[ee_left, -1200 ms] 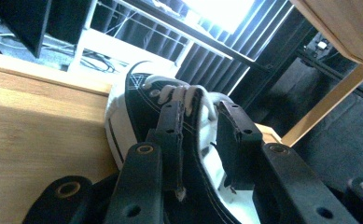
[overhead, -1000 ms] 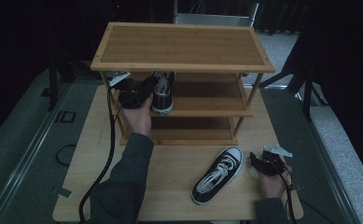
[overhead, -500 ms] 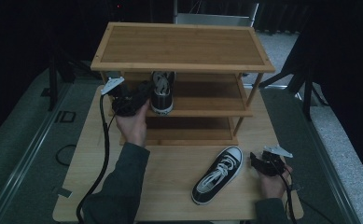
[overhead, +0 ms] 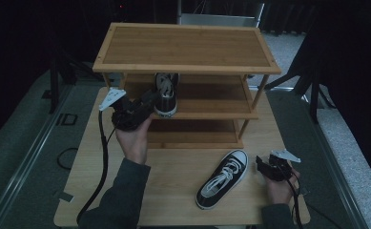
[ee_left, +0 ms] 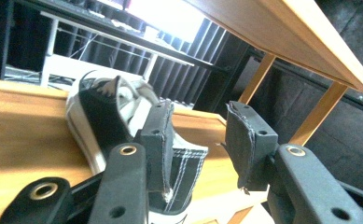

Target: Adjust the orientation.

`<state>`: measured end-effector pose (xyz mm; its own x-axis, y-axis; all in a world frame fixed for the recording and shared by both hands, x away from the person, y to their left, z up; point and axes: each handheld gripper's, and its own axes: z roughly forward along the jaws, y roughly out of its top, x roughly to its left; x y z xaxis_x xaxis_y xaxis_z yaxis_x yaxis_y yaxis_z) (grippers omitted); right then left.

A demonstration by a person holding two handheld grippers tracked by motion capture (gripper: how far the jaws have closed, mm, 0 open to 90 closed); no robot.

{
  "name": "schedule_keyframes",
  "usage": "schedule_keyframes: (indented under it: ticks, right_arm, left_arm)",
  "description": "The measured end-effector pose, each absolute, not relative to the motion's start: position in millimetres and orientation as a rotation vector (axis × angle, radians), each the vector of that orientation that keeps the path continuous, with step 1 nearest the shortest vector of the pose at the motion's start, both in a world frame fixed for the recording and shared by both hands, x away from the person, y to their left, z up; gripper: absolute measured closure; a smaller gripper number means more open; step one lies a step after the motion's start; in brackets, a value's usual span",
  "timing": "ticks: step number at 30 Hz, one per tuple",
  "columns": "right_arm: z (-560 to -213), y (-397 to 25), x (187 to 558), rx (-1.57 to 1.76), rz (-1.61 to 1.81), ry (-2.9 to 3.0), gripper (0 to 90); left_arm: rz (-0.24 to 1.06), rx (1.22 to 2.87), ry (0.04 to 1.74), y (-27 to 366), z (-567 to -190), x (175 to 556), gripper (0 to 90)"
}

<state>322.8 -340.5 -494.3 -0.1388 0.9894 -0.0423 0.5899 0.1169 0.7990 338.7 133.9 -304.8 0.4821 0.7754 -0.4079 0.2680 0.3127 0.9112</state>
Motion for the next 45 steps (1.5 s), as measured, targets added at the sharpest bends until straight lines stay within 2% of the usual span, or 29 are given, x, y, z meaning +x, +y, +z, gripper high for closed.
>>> schedule_keyframes:
  ticks: [12,24,28,38,45]
  right_arm:
    - [-481.1,-330.4,311.9,1.502,0.928,1.806,42.3]
    - [-459.9,-304.6,279.6,1.399,1.044,1.862,43.1]
    - [-453.3,-291.0,265.5,1.363,1.12,1.896,46.4]
    - [-435.5,-255.3,232.7,1.232,1.27,1.991,52.0]
    - [-444.7,-243.0,231.6,1.259,1.241,2.08,58.9]
  left_arm:
    - [0.447,1.274,1.067,146.8,-340.2,313.9,60.0]
    - [0.35,1.371,1.15,156.8,-427.6,306.3,56.1]
    - [0.351,1.414,1.168,159.0,-447.4,304.5,56.0]
    - [0.354,1.441,1.22,168.8,-465.5,306.1,56.0]
    - [0.355,1.437,1.234,170.3,-468.7,306.4,56.3]
